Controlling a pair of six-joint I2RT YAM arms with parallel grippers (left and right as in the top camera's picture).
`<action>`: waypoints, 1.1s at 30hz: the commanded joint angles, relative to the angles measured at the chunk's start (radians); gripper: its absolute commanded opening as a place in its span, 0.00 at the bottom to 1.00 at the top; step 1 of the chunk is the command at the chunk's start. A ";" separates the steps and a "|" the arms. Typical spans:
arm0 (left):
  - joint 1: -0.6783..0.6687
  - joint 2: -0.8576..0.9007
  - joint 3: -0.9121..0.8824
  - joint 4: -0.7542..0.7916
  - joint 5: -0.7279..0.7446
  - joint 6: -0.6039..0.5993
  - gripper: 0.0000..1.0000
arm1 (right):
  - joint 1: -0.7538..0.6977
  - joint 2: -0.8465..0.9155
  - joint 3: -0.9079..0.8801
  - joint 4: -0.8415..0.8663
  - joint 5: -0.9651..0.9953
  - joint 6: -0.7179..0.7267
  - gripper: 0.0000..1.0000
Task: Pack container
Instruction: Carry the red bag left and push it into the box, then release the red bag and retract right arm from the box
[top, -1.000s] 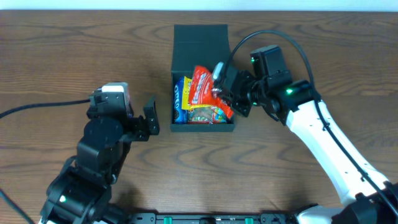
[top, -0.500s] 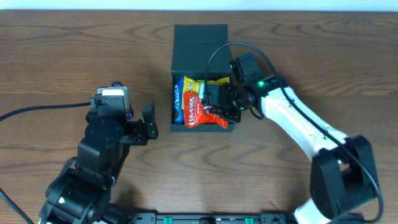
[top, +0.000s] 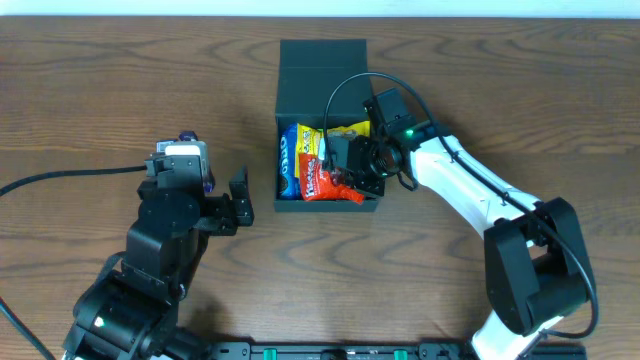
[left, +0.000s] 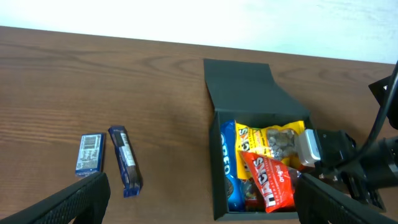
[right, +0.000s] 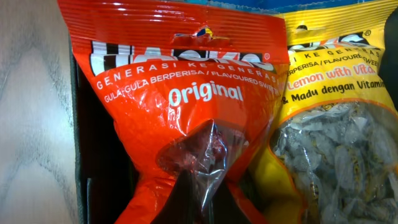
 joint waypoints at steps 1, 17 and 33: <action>0.003 -0.004 0.020 -0.002 -0.019 0.007 0.96 | 0.008 -0.013 0.001 0.001 0.033 0.042 0.01; 0.003 -0.004 0.020 -0.002 -0.019 0.007 0.95 | 0.009 -0.218 0.001 -0.023 -0.025 0.245 0.02; 0.003 -0.004 0.020 -0.001 -0.019 0.007 0.95 | 0.009 -0.094 -0.001 -0.129 0.052 0.244 0.01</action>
